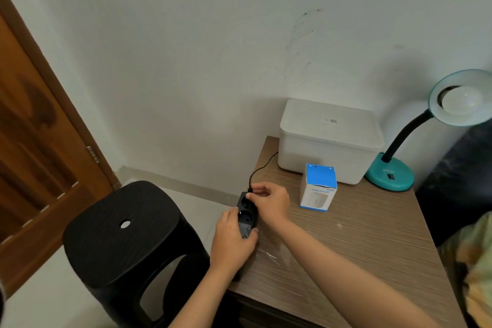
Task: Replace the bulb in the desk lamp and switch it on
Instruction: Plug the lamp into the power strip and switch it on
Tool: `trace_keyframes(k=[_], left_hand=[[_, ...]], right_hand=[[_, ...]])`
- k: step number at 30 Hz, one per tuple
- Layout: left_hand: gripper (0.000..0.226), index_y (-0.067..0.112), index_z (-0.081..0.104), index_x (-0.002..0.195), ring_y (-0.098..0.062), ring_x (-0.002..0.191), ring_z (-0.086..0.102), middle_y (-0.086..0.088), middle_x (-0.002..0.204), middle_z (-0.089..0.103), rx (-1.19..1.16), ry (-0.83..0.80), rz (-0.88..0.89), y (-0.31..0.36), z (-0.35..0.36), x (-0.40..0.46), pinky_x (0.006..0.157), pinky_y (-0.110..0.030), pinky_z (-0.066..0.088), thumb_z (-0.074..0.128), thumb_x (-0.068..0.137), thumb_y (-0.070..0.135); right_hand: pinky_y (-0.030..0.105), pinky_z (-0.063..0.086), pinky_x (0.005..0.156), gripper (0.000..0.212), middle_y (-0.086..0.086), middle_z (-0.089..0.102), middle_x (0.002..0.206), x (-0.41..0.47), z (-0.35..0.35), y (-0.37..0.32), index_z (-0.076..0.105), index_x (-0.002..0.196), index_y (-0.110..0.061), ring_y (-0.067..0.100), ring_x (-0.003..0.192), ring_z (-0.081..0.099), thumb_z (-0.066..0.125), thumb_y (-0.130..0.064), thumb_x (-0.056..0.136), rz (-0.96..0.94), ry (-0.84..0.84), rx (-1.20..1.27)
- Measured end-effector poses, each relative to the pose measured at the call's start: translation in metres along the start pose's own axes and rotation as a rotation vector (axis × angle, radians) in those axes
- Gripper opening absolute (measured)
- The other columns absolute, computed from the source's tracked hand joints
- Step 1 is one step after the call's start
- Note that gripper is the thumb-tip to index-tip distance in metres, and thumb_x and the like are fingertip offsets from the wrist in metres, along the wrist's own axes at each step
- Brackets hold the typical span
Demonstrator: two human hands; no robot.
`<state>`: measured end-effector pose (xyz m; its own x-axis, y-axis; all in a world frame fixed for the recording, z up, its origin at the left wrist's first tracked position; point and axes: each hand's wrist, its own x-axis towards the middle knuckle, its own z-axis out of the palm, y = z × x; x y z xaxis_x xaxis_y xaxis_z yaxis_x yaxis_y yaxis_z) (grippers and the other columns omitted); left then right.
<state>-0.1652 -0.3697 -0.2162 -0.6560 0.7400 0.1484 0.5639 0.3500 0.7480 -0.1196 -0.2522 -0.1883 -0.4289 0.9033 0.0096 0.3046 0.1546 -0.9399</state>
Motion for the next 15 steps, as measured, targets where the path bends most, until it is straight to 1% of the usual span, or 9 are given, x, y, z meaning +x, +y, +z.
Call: trace_keyframes(k=[4, 9, 12, 15], left_hand=[[0.049, 0.020, 0.050, 0.121, -0.011, 0.104, 0.051, 0.004, 0.111, 0.053, -0.007, -0.002, -0.002, -0.0006, 0.0004, 0.0005, 0.084, -0.022, 0.045, 0.067, 0.076, 0.034], [0.047, 0.019, 0.052, 0.117, -0.012, 0.101, 0.052, 0.004, 0.107, 0.054, -0.003, 0.005, -0.005, -0.0016, 0.0005, 0.0019, 0.081, -0.024, 0.047, 0.068, 0.075, 0.034], [0.045, 0.019, 0.053, 0.115, -0.012, 0.101, 0.051, 0.004, 0.106, 0.054, -0.002, 0.005, -0.008, -0.0014, 0.0009, 0.0022, 0.081, -0.022, 0.044, 0.068, 0.075, 0.034], [0.047, 0.020, 0.053, 0.116, -0.012, 0.102, 0.051, 0.004, 0.108, 0.053, 0.000, 0.005, -0.006, -0.0014, 0.0013, 0.0023, 0.082, -0.022, 0.044, 0.068, 0.075, 0.034]], right_hand=[[0.026, 0.054, 0.074, 0.018, -0.003, 0.070, 0.078, 0.0008, 0.0008, 0.0006, 0.072, 0.086, -0.015, 0.010, 0.073, 0.066, 0.078, -0.011, 0.069, -0.002, 0.024, -0.023], [0.015, 0.049, 0.066, 0.018, -0.002, 0.068, 0.076, 0.0006, -0.0022, 0.0008, 0.071, 0.086, -0.012, 0.009, 0.070, 0.063, 0.078, -0.009, 0.069, -0.031, 0.005, -0.038], [0.015, 0.049, 0.065, 0.018, -0.004, 0.065, 0.073, 0.0026, -0.0043, 0.0005, 0.070, 0.083, -0.012, 0.009, 0.068, 0.062, 0.079, -0.008, 0.068, -0.014, -0.017, -0.031], [0.019, 0.050, 0.065, 0.019, -0.006, 0.064, 0.070, 0.0061, -0.0062, 0.0006, 0.069, 0.079, -0.015, 0.008, 0.065, 0.061, 0.080, -0.009, 0.066, 0.010, -0.046, -0.034]])
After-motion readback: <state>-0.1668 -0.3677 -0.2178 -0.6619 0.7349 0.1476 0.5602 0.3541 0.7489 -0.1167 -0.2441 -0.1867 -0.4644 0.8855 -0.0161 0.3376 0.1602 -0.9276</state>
